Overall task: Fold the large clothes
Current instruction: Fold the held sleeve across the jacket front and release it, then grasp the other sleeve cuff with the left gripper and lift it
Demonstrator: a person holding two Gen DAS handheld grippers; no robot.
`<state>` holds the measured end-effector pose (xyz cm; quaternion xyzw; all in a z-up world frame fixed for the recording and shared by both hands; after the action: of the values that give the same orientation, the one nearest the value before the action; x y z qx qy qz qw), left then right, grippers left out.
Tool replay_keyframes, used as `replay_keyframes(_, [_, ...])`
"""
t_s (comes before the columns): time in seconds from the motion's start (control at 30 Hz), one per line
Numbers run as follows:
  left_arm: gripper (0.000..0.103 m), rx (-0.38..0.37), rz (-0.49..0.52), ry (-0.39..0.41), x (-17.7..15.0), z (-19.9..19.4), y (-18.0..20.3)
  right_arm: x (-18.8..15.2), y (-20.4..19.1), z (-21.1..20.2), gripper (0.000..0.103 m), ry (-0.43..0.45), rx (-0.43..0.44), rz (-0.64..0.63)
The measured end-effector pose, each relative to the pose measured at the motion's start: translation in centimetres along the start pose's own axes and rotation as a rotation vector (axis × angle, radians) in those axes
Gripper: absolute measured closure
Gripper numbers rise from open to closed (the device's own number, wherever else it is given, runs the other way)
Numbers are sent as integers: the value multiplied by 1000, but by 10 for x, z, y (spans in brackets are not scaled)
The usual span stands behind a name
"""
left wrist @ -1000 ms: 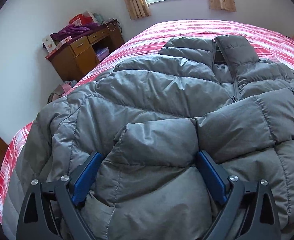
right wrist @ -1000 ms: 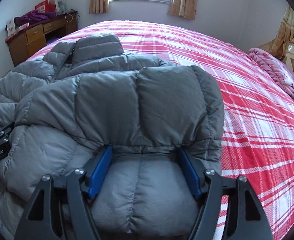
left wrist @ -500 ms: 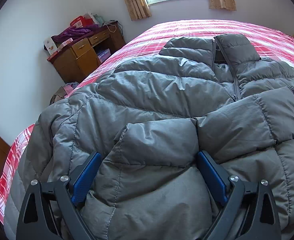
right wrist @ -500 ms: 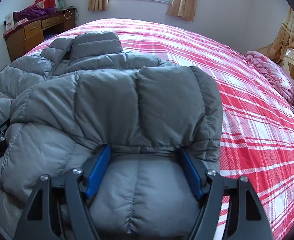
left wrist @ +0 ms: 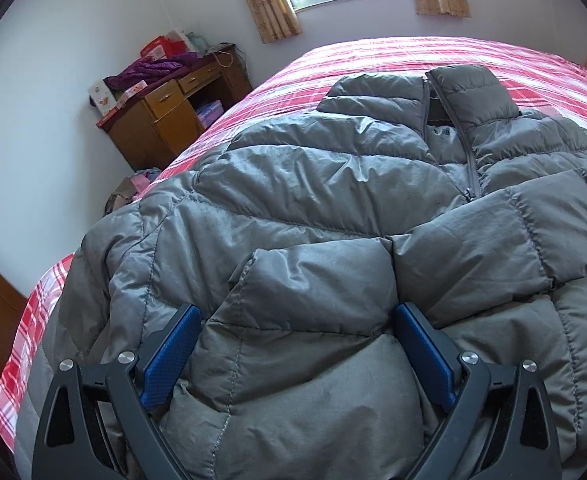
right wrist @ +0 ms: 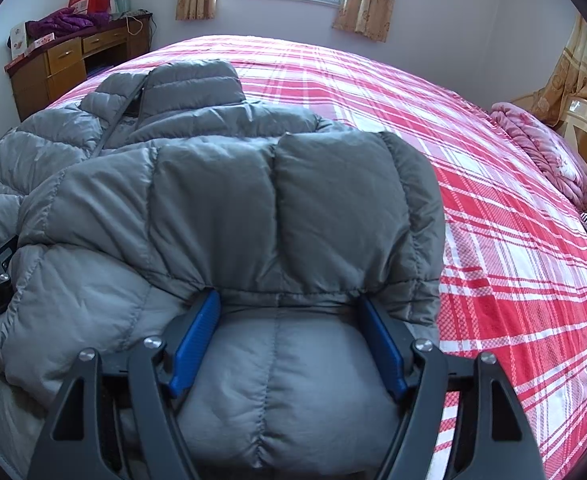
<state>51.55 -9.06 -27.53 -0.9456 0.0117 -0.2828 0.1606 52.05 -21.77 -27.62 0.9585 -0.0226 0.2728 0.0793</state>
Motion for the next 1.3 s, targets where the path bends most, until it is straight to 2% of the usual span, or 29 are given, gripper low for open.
replay_keyframes(0.07, [5,-30,-6,-5,-1,-14,-16,1,2,-1,23,-9,5,5])
replay_keyframes(0.17, [5,-74,-31,44,-7,-52,-61,-3,12,-17,20,-19,11,-20])
replay_keyframes(0.27, [5,-21,-12,93,-29,-79,-121,-13,23,-54,5,58,6,-13])
replay_keyframes(0.3, [5,10,-8,96,-39,-84,-142,-19,23,-64,4,70,19,-15])
replay_keyframes(0.37, [5,71,-17,78,-65,-86,-191,-37,21,-83,4,75,46,-31])
replay_keyframes(0.5, [5,156,-117,5,-124,-76,-285,-72,3,-110,4,95,70,-104])
replay_keyframes(0.57, [5,141,-181,-42,-155,-71,-316,-88,-9,-120,4,110,76,-132])
replay_keyframes(0.6, [5,107,-222,-72,-174,-69,-332,-91,-12,-122,4,116,80,-134])
replay_keyframes(0.73, [5,-15,-328,-115,-218,-74,-352,-108,-34,-138,4,156,103,-145])
replay_keyframes(0.87, [5,-107,-322,-125,-228,-73,-322,-112,-51,-155,4,204,136,-164])
replay_keyframes(0.93, [6,-111,-300,-145,-228,-63,-305,-112,-57,-155,4,206,131,-170])
replay_keyframes(0.97, [10,-129,-295,-163,-231,-56,-298,-112,-58,-154,4,203,134,-164])
replay_keyframes(1.0, [34,-162,-289,-180,-233,-50,-292,-112,-59,-154,4,200,138,-158])
replay_keyframes(1.03, [42,-163,-280,-163,-230,-52,-290,-111,-59,-154,4,199,141,-145])
replay_keyframes(1.07, [54,-188,-266,-151,-225,-54,-288,-111,-58,-154,4,201,144,-131])
replay_keyframes(1.1, [78,-208,-258,-150,-220,-57,-289,-111,-56,-155,4,204,145,-123])
replay_keyframes(1.2, [83,-63,-255,-86,-191,-75,-322,-111,-49,-160,4,224,140,-103])
replay_keyframes(1.3, [83,7,-292,-11,-162,-97,-360,-110,-37,-160,4,233,131,-75])
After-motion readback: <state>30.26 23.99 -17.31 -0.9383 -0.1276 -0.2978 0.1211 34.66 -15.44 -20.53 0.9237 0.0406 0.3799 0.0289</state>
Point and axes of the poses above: each gripper's, at about its wrist camera, not at the fingertips, and z roughly the way its jaws point, y to its right, x to its top, the point moved 8 cm from there along z, roughly the way its jaws point, and after that the axes turned 8 degrees about -y, right-handed, at the moved point
